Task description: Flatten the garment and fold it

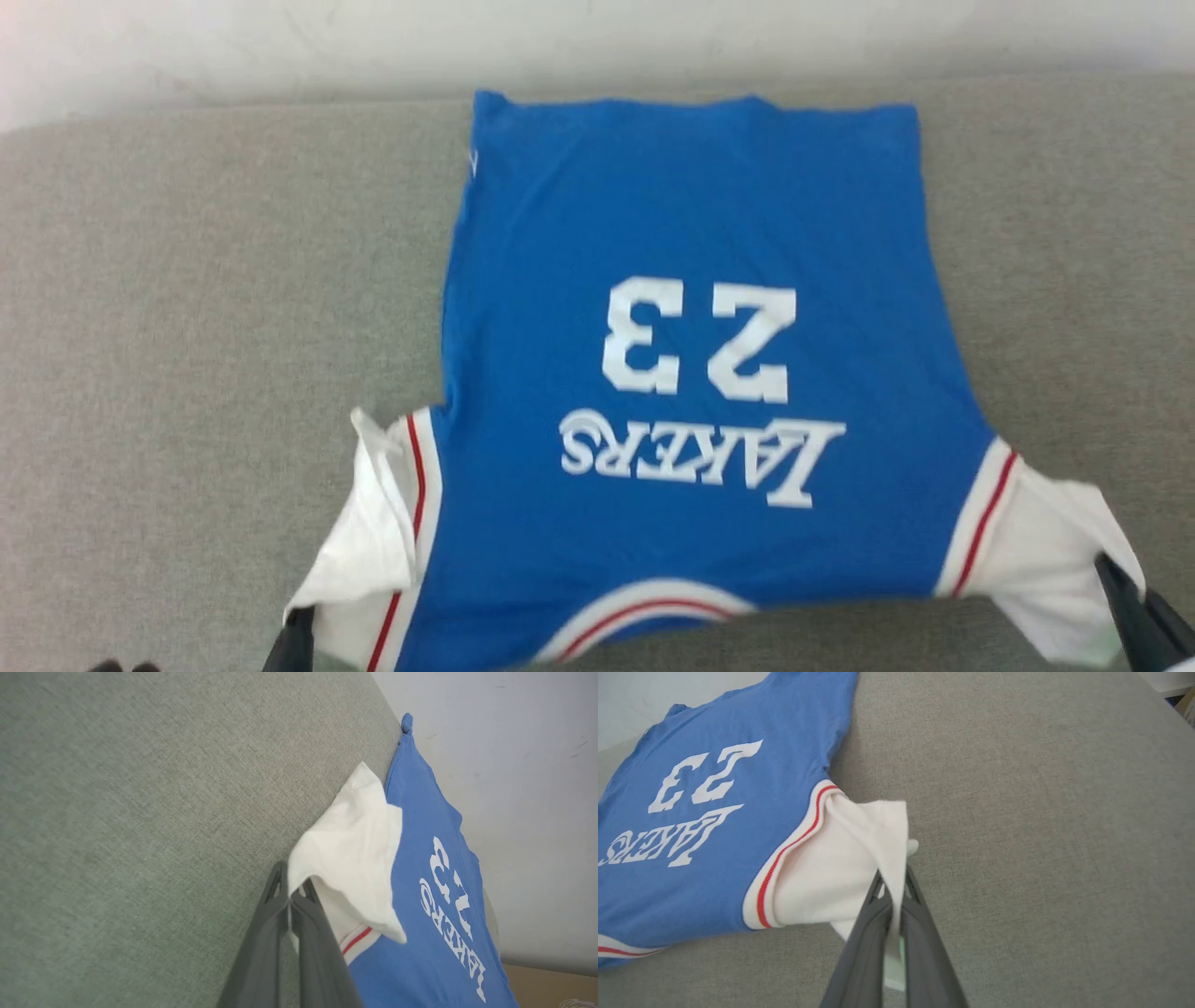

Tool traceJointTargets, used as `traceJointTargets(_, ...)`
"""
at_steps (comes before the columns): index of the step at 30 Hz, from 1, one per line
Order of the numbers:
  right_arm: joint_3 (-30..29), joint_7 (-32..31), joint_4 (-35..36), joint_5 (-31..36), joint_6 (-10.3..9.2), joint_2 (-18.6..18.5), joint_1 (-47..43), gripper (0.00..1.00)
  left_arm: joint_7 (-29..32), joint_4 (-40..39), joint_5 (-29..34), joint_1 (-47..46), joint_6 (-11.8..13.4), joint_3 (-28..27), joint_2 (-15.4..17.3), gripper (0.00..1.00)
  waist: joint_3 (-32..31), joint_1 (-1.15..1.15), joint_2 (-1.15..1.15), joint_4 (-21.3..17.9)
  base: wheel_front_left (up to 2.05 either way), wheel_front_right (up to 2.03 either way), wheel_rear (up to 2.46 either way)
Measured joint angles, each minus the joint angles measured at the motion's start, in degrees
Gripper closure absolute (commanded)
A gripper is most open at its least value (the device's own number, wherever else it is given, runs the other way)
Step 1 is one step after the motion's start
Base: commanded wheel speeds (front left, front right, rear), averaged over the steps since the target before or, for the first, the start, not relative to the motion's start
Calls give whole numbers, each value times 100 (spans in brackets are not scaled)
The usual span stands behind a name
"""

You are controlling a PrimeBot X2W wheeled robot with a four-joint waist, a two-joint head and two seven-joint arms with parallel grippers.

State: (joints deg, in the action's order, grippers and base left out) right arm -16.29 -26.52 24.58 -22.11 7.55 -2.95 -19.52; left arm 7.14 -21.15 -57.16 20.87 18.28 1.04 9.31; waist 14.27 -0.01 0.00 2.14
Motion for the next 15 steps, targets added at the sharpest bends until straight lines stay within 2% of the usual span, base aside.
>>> traceJointTargets(8, -190, -188, 33, -292, 1, 4, -573, 100, 216, -399, -52, 644, 62, -56, 210, 100, -337, 1, 0, -58, 0, 0, 0)
traceJointTargets(15, -201, -316, 74, -407, 1, 3, -831, 100, 380, -708, -24, 858, 152, -8, 342, 100, -544, 1, 0, -38, 0, 0, 0)
